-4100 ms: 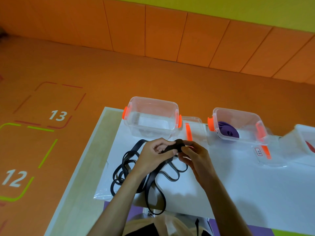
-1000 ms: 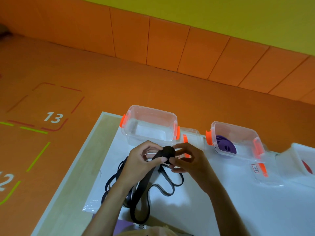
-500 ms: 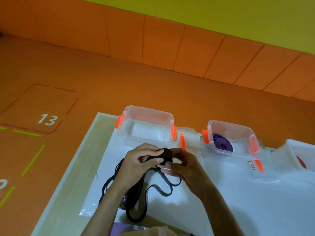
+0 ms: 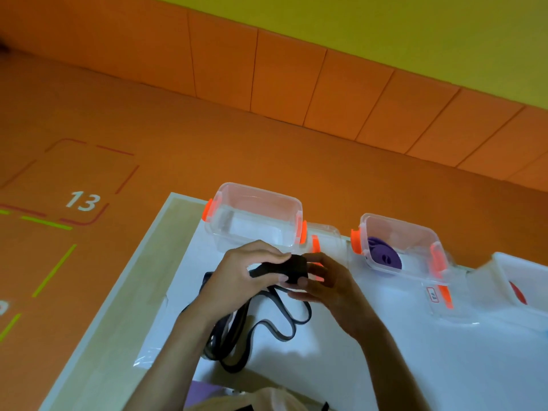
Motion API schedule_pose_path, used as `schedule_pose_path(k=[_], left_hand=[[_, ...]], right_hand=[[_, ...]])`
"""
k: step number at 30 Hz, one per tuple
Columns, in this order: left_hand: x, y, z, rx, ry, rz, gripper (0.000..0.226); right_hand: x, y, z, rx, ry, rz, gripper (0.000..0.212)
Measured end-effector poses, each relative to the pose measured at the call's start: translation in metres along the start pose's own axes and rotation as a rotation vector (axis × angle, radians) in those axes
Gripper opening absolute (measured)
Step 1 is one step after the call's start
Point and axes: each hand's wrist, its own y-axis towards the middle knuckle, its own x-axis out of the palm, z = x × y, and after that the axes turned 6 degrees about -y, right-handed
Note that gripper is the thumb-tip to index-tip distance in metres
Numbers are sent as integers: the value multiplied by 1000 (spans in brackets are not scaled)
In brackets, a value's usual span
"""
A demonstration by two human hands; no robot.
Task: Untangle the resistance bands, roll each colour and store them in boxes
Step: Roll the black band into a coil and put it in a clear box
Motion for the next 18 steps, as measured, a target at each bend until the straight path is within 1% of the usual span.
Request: schedule_pose_path(k=[2,4,5,7,8,10,12,14,16,18], left_hand=[[0,0,2,12,73,-37,37],[3,0,5,29,86,-32,37],[5,0,5,29,45,-1,36],[10,-1,6,24,-110,104,32],[12,-1,7,43,-163,151,29],[13,-2,8,116,-152,202,24],[8,-2,10,149,-84,178,24],[0,-3,11,101,-67,93,27],[-7,-4,10,50,-22,0,28],[-9,-6,9,25,70,-51,29]], right_hand=[[-8,2,-7,-10,-195,14,37],[-12,4,-15,-42,-223,26,37],[-11,4,-18,-64,-192,35,35],[-7,3,-23,-100,-62,52,31],[-4,3,-23,-109,11,57,32],[5,2,-20,-98,128,52,42],[12,0,-12,-100,207,37,48],[14,-2,-6,-106,210,26,45],[12,-4,-5,-66,76,18,36],[11,-4,-8,-4,-128,7,34]])
